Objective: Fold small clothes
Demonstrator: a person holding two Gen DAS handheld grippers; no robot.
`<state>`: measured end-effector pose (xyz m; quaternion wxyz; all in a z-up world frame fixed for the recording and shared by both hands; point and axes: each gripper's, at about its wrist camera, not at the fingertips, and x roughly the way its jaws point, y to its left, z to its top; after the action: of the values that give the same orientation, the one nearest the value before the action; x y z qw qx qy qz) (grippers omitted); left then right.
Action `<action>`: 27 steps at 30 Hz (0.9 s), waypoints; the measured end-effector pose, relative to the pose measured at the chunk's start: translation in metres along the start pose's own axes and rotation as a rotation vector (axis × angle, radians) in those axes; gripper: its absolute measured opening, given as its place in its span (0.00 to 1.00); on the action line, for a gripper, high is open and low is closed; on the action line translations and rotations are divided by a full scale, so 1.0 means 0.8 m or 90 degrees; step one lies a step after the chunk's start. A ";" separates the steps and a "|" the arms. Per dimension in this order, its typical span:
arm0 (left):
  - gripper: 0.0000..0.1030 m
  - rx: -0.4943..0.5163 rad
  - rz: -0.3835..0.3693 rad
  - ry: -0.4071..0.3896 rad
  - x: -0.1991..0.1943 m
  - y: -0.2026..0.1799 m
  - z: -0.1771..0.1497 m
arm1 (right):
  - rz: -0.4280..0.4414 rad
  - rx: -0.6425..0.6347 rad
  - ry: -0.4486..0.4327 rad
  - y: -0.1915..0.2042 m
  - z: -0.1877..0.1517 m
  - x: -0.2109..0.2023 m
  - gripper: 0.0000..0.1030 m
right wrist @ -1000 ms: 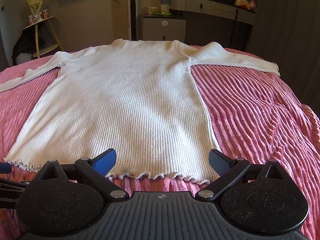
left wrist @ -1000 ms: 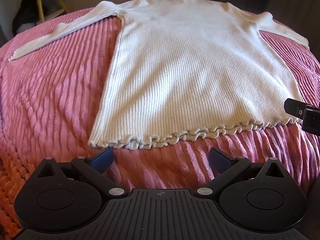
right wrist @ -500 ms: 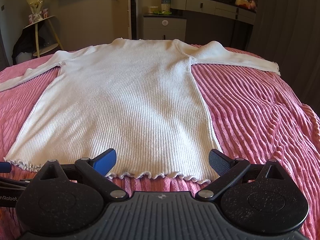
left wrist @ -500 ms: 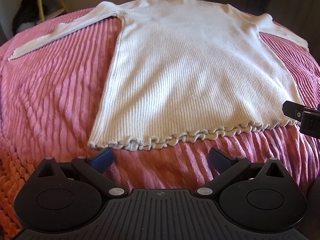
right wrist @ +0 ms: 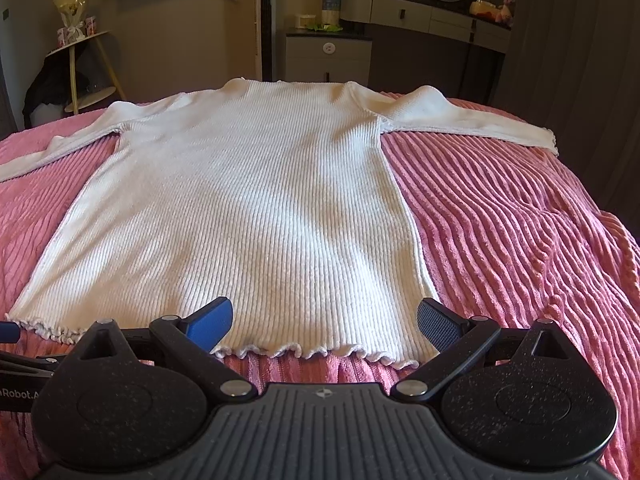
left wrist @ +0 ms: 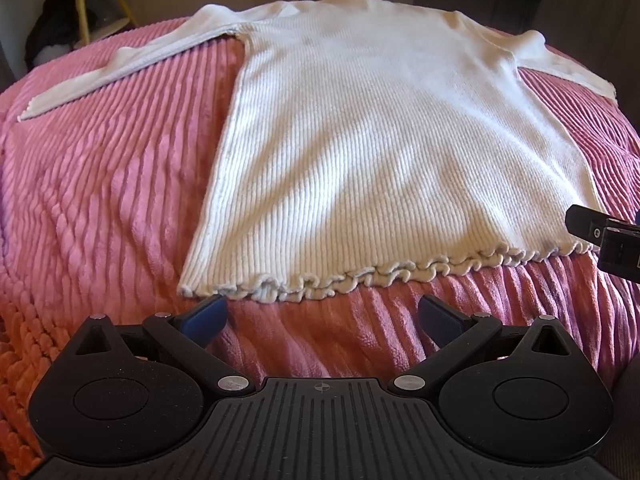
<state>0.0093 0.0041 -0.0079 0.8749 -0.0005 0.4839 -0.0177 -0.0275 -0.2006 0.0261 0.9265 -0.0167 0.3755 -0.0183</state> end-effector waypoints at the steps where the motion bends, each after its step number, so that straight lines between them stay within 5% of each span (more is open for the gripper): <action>1: 1.00 -0.001 0.001 0.001 0.000 0.000 0.000 | 0.000 0.000 0.000 0.000 0.000 0.000 0.96; 15: 1.00 -0.019 -0.008 0.005 -0.008 0.005 0.008 | 0.092 0.088 0.065 -0.033 0.044 0.019 0.96; 21: 1.00 -0.073 0.020 -0.034 -0.019 0.000 0.064 | 0.251 0.184 0.149 -0.073 0.080 0.092 0.96; 25: 1.00 -0.084 0.020 -0.087 0.005 -0.021 0.123 | 0.229 0.170 0.188 -0.084 0.062 0.150 0.96; 27: 1.00 -0.084 0.035 -0.112 0.027 -0.030 0.145 | 0.253 0.152 0.153 -0.086 0.044 0.153 0.96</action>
<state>0.1184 -0.0222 0.0357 0.9122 -0.0463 0.4054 0.0383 0.0830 -0.2743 -0.0307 0.8560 0.1691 0.4742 0.1180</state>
